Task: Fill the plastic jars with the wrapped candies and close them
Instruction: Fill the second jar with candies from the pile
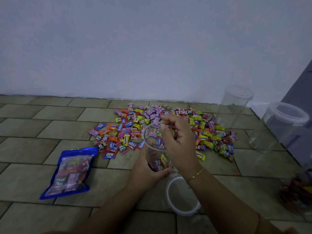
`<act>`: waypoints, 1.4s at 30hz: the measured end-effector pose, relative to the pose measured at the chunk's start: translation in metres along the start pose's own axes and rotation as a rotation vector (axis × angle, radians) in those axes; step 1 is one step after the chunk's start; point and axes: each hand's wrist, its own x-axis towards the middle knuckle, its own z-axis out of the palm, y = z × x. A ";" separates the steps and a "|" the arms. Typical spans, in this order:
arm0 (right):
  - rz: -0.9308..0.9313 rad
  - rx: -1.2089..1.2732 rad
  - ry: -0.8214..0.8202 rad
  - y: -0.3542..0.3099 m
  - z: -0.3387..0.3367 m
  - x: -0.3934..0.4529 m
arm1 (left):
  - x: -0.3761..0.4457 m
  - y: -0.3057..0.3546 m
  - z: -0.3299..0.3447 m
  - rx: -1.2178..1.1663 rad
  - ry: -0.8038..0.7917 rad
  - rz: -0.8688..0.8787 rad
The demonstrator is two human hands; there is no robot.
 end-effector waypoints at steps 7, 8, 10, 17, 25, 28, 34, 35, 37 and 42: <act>0.002 -0.089 -0.107 -0.006 -0.005 0.002 | 0.001 -0.005 -0.001 0.028 0.018 0.006; 0.050 -0.068 -0.148 -0.009 -0.006 0.004 | 0.002 -0.006 -0.001 0.033 0.018 0.010; 0.131 -0.047 -0.219 -0.013 -0.008 0.007 | 0.002 -0.009 0.001 0.031 0.010 0.007; 0.383 0.491 0.068 -0.013 -0.017 0.016 | 0.001 -0.012 0.003 0.027 0.024 -0.010; 0.343 -0.696 -0.016 0.079 -0.068 -0.015 | 0.003 -0.014 0.003 -0.024 0.025 -0.059; 0.490 -1.060 -0.259 0.108 -0.088 -0.030 | 0.003 -0.017 0.003 -0.016 0.031 -0.072; 0.618 -1.056 -0.368 0.119 -0.098 -0.025 | 0.004 -0.018 0.003 -0.015 0.028 -0.092; 0.591 -1.079 -0.367 0.121 -0.098 -0.027 | 0.004 -0.019 0.003 -0.019 0.032 -0.095; 0.488 -1.119 -0.299 0.124 -0.096 -0.031 | 0.004 -0.020 0.002 -0.019 0.032 -0.099; 0.269 -1.043 -0.150 0.127 -0.091 -0.035 | 0.004 -0.018 0.002 -0.007 0.012 -0.085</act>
